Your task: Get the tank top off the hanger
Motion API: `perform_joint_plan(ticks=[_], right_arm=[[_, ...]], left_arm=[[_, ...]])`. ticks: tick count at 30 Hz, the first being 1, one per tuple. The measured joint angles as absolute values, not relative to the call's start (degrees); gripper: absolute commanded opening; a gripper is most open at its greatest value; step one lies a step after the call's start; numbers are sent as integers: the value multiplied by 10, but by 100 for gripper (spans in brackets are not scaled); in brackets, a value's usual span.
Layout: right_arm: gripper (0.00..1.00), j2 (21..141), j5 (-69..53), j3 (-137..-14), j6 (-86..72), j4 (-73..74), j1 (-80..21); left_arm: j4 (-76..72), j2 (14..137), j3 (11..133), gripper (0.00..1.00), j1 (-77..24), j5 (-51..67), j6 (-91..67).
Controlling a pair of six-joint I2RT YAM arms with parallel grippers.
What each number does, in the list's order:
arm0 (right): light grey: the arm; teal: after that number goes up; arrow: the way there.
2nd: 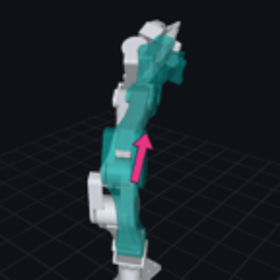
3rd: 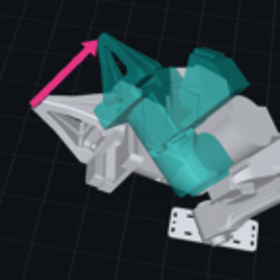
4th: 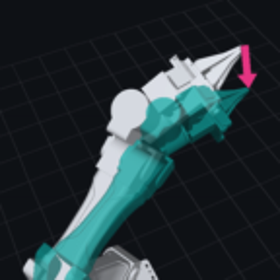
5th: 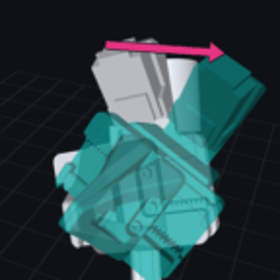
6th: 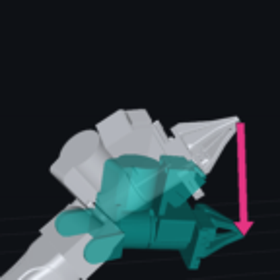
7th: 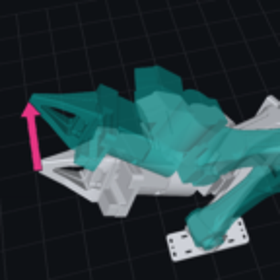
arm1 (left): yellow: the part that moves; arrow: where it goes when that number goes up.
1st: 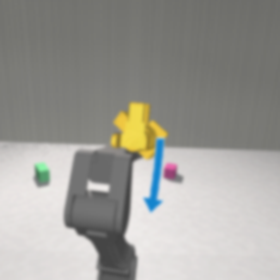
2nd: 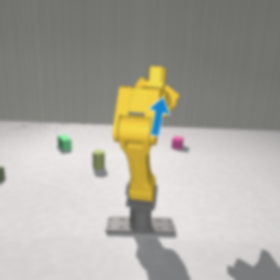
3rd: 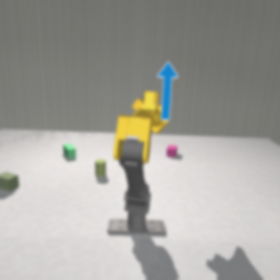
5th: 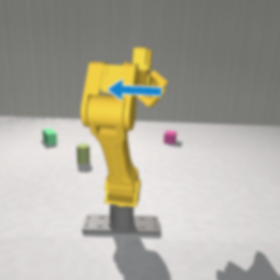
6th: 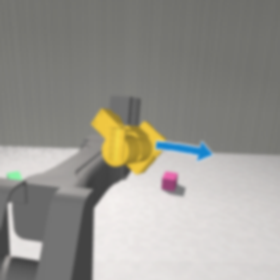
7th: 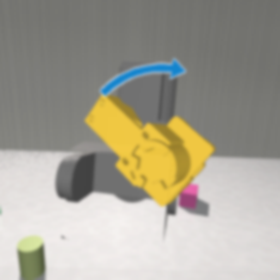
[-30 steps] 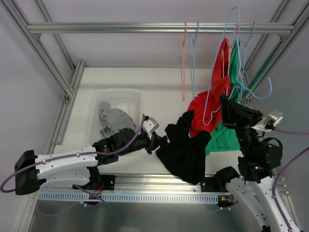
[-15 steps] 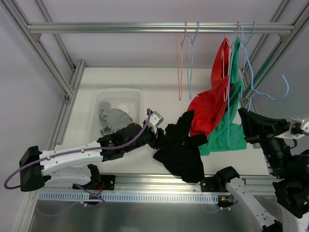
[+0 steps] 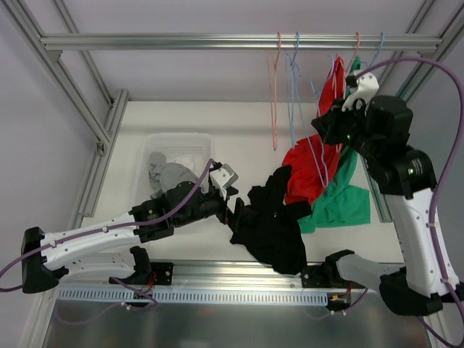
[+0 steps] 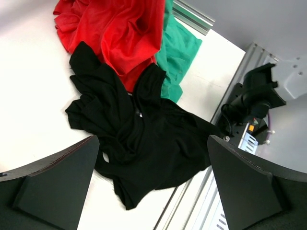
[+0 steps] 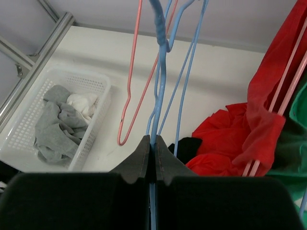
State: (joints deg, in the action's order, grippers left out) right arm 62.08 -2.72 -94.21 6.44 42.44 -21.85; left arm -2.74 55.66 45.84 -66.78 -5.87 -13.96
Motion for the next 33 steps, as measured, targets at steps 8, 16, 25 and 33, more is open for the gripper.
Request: perform_joint_plan(ticks=[8, 16, 25, 33], right_arm=[[0, 804, -64, -1136, 67, 427, -157], [0, 923, -72, -1177, 65, 437, -155], [42, 891, -75, -1111, 54, 406, -154], [99, 777, -73, -1028, 64, 420, -150]], left_arm=[[-4, 533, 453, 99, -668, -43, -142], [23, 538, 449, 99, -668, -44, -144], [33, 603, 461, 99, -668, -46, -144], [33, 780, 522, 99, -668, -44, -145]])
